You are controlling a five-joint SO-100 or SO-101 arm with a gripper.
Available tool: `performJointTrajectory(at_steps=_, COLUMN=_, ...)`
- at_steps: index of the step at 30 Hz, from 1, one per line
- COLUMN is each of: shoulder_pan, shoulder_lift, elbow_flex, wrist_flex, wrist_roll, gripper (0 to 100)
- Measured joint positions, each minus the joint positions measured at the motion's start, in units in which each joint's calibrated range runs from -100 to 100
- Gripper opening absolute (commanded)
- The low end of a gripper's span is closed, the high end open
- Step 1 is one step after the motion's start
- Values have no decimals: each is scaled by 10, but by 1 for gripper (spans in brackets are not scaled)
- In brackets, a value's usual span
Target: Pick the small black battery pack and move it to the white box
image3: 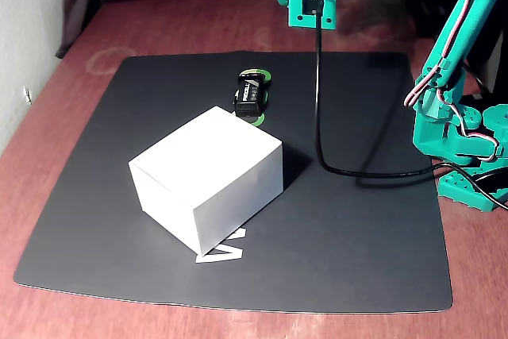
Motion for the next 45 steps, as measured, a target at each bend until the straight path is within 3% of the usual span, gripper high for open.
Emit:
performJointTrajectory(at_steps=4, shoulder_pan=0, shoulder_lift=33, elbow_flex=0, wrist_flex=-49, wrist_roll=9, gripper=1)
performJointTrajectory(at_steps=10, shoulder_pan=14, shoulder_lift=61, elbow_flex=0, wrist_flex=-91, wrist_roll=99, gripper=1)
performJointTrajectory(at_steps=14, shoulder_pan=21, shoulder_lift=81, elbow_flex=-1, wrist_flex=-112, wrist_roll=115, gripper=1)
performJointTrajectory(at_steps=19, shoulder_pan=21, shoulder_lift=101, elbow_flex=-1, wrist_flex=-136, wrist_roll=67, gripper=1)
performJointTrajectory(at_steps=26, shoulder_pan=21, shoulder_lift=137, elbow_flex=-1, wrist_flex=-195, wrist_roll=-74, gripper=1)
performJointTrajectory(at_steps=35, shoulder_pan=-44, shoulder_lift=180, elbow_flex=-1, wrist_flex=-203, wrist_roll=-87, gripper=2)
performJointTrajectory(at_steps=40, shoulder_pan=-85, shoulder_lift=184, elbow_flex=-1, wrist_flex=-203, wrist_roll=-112, gripper=17)
performJointTrajectory(at_steps=45, shoulder_pan=-95, shoulder_lift=186, elbow_flex=-1, wrist_flex=-203, wrist_roll=-139, gripper=18)
